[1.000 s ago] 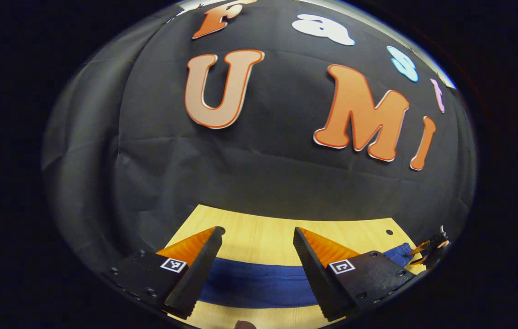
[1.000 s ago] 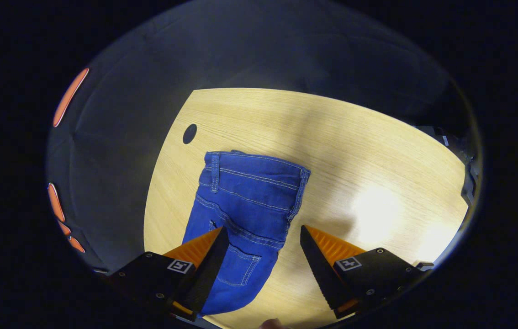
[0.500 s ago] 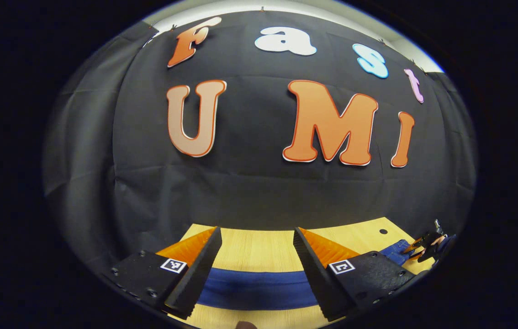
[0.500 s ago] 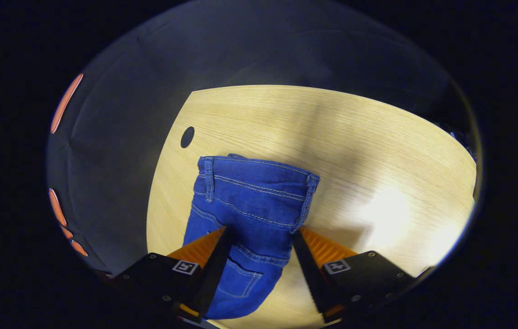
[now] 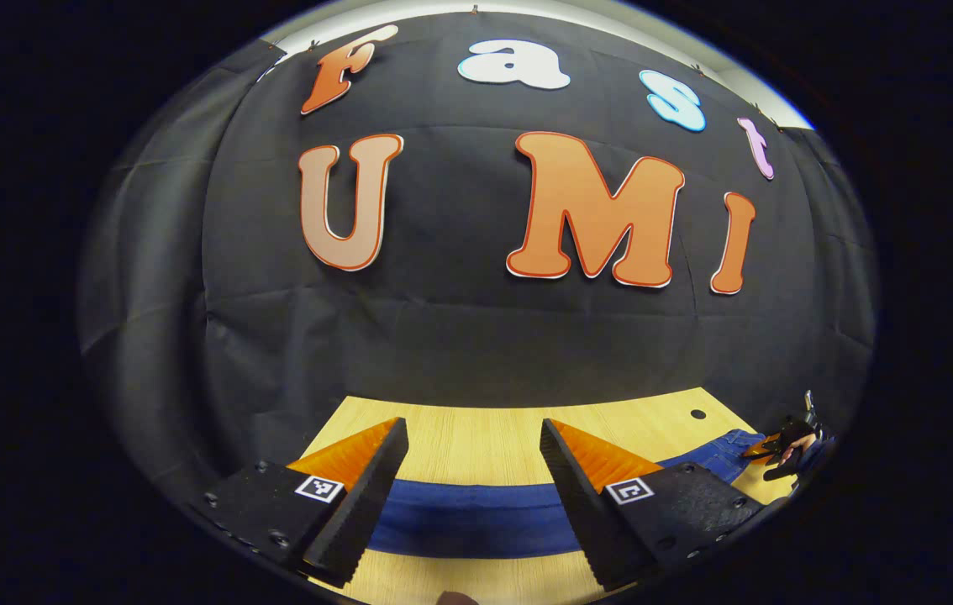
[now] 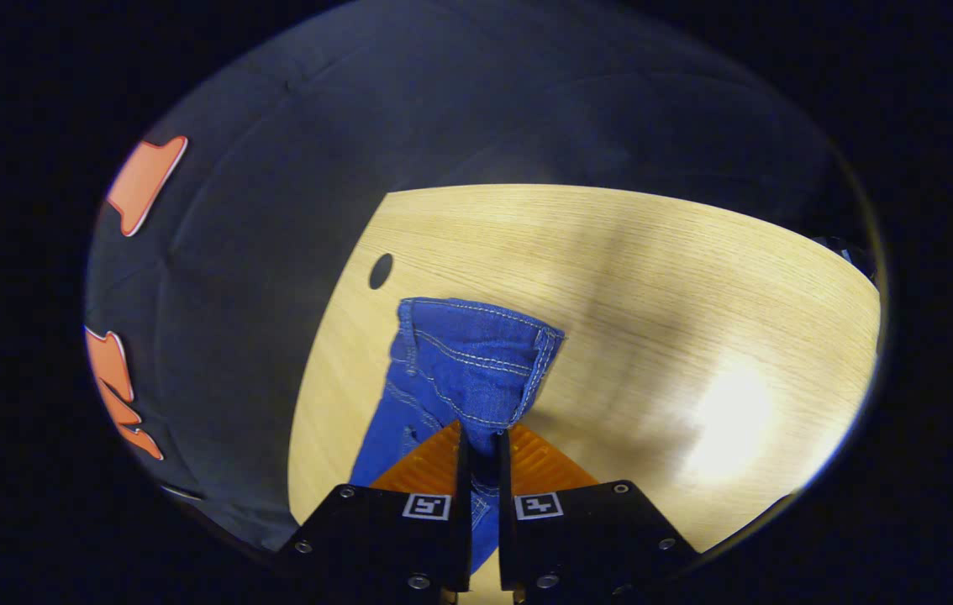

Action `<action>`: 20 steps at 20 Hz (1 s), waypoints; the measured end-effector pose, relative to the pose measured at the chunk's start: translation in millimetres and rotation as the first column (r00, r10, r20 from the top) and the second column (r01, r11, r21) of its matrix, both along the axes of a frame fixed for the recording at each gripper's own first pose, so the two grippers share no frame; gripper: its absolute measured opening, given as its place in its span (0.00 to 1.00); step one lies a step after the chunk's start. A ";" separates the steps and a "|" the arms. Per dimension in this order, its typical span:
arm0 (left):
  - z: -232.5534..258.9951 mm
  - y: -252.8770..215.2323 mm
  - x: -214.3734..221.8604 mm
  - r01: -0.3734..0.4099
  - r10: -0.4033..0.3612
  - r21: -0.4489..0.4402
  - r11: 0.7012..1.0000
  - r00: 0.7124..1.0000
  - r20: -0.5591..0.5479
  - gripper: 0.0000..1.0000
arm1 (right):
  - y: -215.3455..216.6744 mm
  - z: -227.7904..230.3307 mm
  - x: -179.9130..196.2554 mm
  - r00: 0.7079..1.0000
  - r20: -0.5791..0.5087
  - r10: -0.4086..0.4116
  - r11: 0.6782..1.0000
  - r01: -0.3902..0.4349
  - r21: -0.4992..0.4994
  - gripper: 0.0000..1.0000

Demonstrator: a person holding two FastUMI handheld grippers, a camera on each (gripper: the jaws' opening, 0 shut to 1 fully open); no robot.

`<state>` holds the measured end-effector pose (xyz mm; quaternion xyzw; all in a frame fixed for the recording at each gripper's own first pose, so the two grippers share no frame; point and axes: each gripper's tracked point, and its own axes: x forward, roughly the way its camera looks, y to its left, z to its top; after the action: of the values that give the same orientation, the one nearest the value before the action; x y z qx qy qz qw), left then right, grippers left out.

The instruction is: Grasp the waist and the cuffs of the jeans and fold them to make the two legs overlap; first hold the waist and fold one-third of the jeans toward the cuffs, then hold the cuffs and fold the remaining one-third in the same direction to finish folding.

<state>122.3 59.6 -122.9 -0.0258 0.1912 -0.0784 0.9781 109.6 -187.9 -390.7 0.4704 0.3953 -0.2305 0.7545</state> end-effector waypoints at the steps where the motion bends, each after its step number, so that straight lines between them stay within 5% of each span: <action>1: 1.1 0.0 0.4 0.001 -0.001 -0.003 1.000 1.000 0.003 0.97 | 5.8 7.0 3.1 1.000 0.014 0.022 1.000 -0.022 -0.001 0.14; 10: -4.9 8.5 -8.4 0.013 -0.013 -0.027 1.000 1.000 -0.011 0.97 | 48.9 77.8 8.0 0.974 0.133 0.184 0.976 -0.164 -0.143 0.13; 20: -15.3 37.8 -19.5 -0.005 0.003 -0.041 0.999 0.999 -0.032 0.97 | 125.3 135.4 11.6 0.877 0.239 0.416 0.900 -0.359 -0.248 0.13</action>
<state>102.7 97.4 -138.2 -0.0475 0.2050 -0.0800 0.9743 121.2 -62.6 -255.3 0.3330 0.3436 -0.0412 0.8771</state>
